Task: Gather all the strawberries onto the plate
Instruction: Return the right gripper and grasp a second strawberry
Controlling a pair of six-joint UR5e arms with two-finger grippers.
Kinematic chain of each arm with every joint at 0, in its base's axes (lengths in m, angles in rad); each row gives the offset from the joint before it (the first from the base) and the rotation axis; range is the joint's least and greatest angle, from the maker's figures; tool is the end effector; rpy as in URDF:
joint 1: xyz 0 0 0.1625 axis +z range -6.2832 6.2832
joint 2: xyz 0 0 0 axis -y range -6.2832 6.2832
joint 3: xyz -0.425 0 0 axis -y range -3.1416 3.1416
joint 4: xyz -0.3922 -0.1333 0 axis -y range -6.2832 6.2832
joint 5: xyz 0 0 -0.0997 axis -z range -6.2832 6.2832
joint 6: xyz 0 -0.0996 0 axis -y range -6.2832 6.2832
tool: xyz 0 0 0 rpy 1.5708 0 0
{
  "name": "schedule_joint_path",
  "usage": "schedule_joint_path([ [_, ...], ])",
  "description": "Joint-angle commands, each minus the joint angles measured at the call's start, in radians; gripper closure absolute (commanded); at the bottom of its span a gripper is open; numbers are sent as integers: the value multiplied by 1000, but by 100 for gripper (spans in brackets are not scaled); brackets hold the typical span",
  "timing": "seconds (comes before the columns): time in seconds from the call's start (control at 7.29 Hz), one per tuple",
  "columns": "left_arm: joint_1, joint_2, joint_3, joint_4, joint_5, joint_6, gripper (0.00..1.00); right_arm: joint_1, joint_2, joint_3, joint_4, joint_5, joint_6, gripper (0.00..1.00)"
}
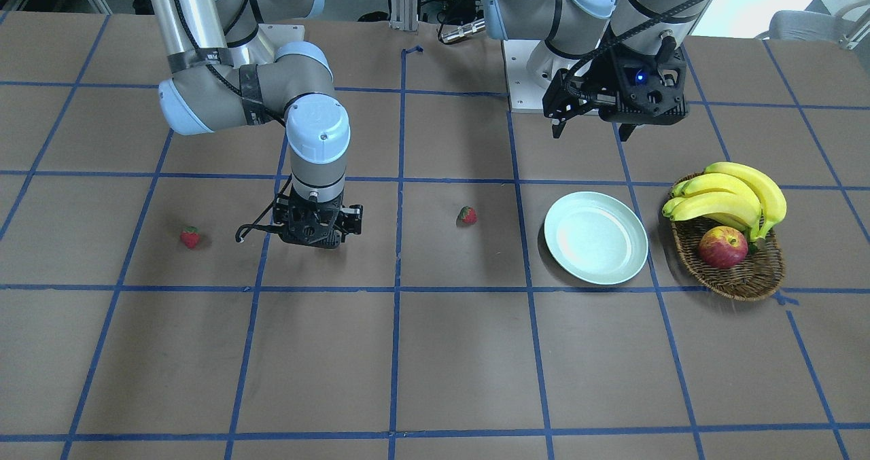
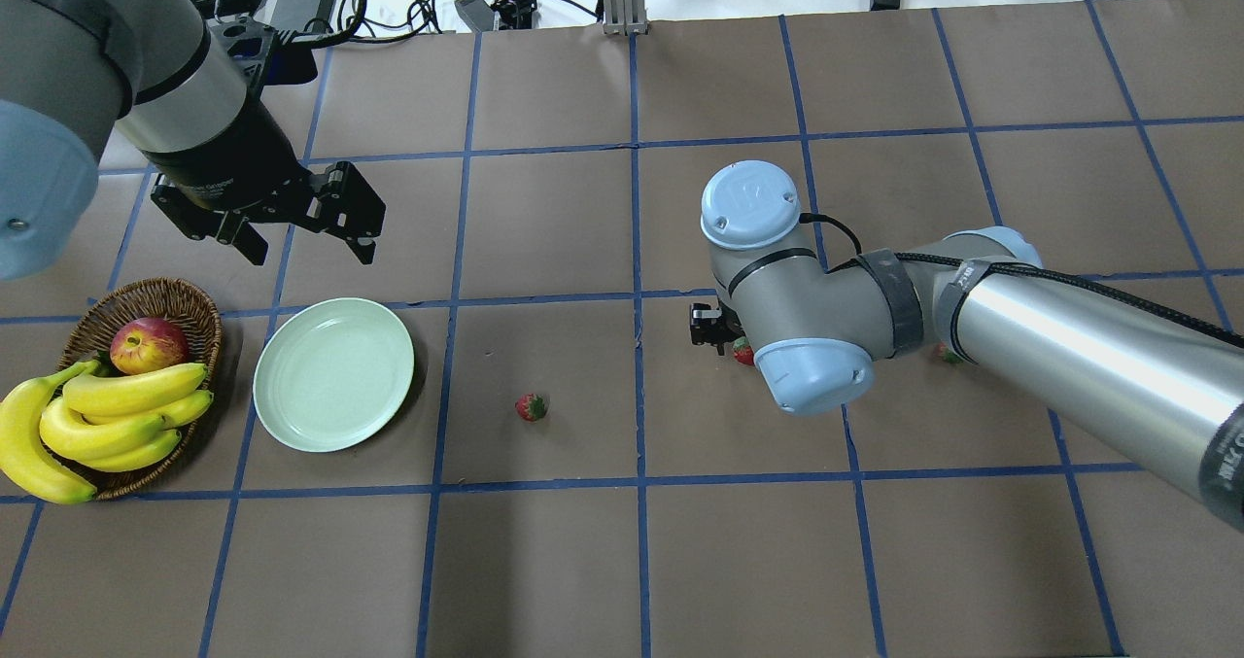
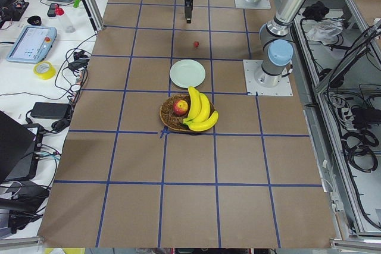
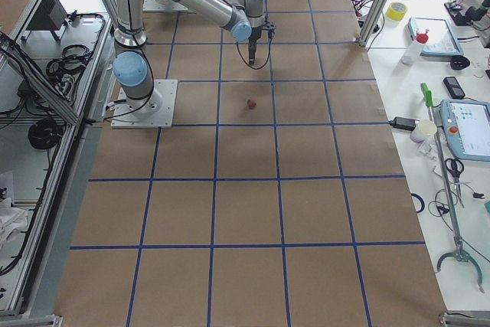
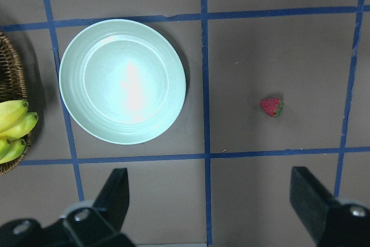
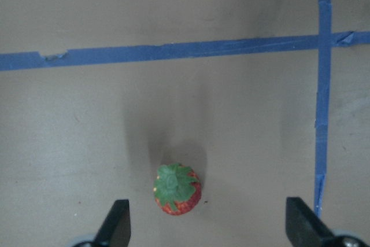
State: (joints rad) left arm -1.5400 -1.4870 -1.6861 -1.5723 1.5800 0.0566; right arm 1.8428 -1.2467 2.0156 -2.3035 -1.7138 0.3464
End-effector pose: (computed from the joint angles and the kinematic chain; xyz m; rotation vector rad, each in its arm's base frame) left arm -0.1184 -0.4567 0.4708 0.0407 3.1331 0.0523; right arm 0.2526 -0.4624 0.1905 -0.1075 -2.9924 0.0136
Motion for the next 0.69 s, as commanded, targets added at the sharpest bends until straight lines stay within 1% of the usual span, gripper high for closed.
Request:
schedule_joint_path([
  [0.0, 1, 2, 0, 0, 0, 2, 0, 0, 29, 9, -42, 5, 2, 13],
  [0.14, 1, 1, 0, 0, 0, 0, 0, 0, 29, 9, -46, 6, 2, 15],
  [0.27, 0, 1, -1, 0, 0, 0, 0, 0, 29, 11, -57, 6, 2, 19],
  [0.41, 0, 1, -1, 0, -2, 0, 0, 0, 30, 12, -57, 6, 3, 26],
  [0.55, 1, 1, -1, 0, 0, 0, 0, 0, 30, 14, -59, 16, 5, 30],
])
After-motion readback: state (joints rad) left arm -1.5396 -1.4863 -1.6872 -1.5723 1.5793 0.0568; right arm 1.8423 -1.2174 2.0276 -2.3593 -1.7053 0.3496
